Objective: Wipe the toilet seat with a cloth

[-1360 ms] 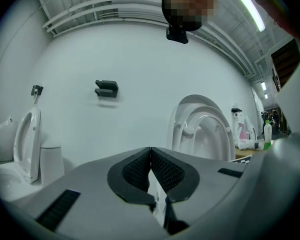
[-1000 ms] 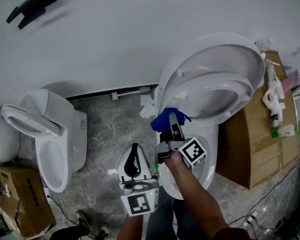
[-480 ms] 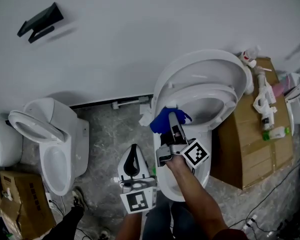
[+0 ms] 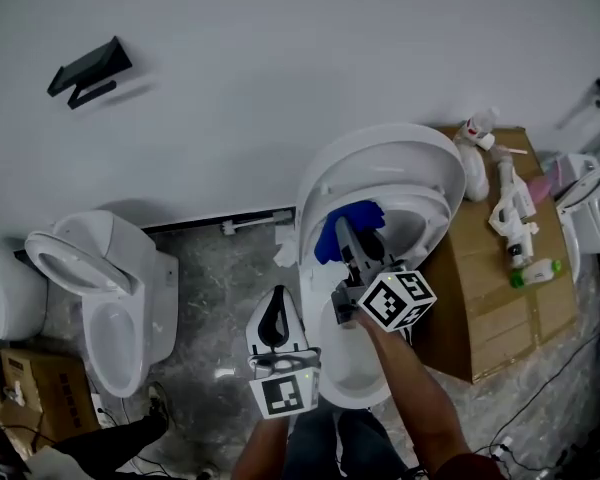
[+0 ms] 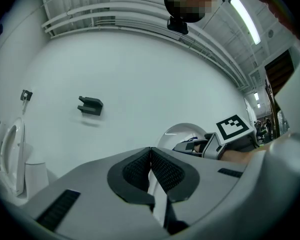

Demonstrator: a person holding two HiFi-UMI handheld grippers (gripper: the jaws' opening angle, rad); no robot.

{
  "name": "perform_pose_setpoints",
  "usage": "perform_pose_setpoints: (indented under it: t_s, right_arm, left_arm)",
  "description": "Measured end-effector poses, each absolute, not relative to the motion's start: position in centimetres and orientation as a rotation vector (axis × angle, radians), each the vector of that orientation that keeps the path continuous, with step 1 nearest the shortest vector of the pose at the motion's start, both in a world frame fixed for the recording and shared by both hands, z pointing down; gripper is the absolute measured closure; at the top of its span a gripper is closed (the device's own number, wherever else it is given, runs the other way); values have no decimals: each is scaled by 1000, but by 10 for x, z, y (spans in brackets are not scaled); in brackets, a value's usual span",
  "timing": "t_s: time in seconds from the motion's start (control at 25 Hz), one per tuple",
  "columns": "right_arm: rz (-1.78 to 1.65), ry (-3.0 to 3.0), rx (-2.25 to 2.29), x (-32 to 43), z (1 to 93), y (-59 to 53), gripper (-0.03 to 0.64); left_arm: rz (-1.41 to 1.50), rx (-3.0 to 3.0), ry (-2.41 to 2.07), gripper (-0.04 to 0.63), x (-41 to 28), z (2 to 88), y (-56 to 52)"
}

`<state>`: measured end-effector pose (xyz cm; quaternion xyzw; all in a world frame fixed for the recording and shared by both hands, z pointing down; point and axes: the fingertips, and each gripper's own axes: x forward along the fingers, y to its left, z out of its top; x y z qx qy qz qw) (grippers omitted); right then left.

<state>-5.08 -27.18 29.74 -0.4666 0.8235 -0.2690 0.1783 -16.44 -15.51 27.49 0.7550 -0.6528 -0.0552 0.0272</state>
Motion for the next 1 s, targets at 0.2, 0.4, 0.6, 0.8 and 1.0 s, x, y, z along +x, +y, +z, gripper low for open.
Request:
perform_pose_setpoints:
  t_s: [0.2, 0.4, 0.6, 0.8, 1.0]
  right_arm:
    - [-480, 2493, -1518, -26, 285, -273, 558]
    - [-430, 2442, -1591, 24, 279, -277, 558]
    - [-392, 2406, -1677, 76, 284, -276, 558]
    - [-410, 2359, -1745, 123, 298, -272, 558]
    - [-430, 2309, -1798, 160, 320, -265, 560]
  left_arm:
    - [-171, 2361, -1975, 578, -144, 269, -159]
    - [-153, 2392, -1933, 578, -115, 273, -158]
    - [-136, 2437, -1888, 578, -80, 279, -158]
    - [-107, 2484, -1837, 578, -45, 286, -158]
    - [-86, 2504, -1808, 578, -21, 297, -159]
